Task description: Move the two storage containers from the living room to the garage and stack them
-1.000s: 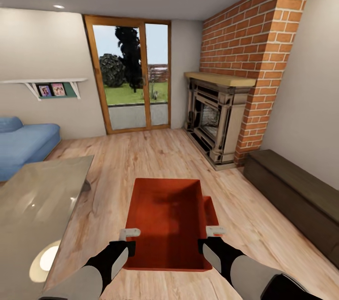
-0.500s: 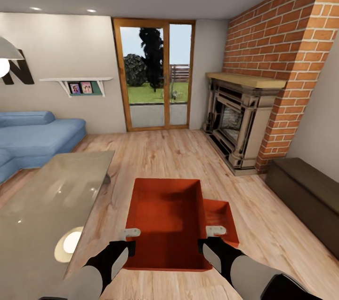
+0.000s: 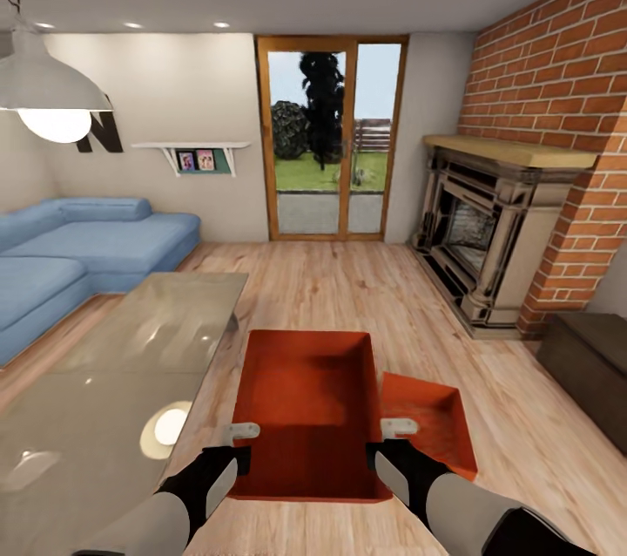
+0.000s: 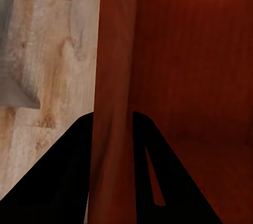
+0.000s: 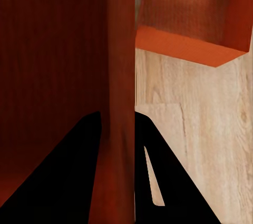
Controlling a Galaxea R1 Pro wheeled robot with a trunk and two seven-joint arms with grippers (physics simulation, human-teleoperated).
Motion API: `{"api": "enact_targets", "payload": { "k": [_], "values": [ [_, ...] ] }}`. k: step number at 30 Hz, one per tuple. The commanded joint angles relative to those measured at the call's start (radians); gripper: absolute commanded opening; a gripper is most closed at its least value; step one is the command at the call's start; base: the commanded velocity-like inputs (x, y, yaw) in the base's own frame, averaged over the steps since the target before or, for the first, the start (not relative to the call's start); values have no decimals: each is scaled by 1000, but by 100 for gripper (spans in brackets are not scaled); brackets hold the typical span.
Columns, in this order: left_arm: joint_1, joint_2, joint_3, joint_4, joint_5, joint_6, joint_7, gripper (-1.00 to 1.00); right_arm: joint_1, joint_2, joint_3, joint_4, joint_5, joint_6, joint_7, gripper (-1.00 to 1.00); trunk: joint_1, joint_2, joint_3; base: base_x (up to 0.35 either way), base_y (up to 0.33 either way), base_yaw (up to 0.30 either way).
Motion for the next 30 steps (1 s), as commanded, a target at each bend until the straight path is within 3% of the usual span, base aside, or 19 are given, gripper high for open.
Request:
{"api": "enact_targets", "payload": {
  "k": [1, 30],
  "values": [
    [0, 2, -5, 1, -9, 8, 15, -100, -2, -2, -6, -3, 33, -36, -11, -100, 1, -2, -2, 0, 0, 286],
    [0, 2, -5, 1, -8, 7, 15, -100, -2, -2, -6, -3, 33, -36, -11, -100, 1, -2, -2, 0, 0, 286]
  ]
}}
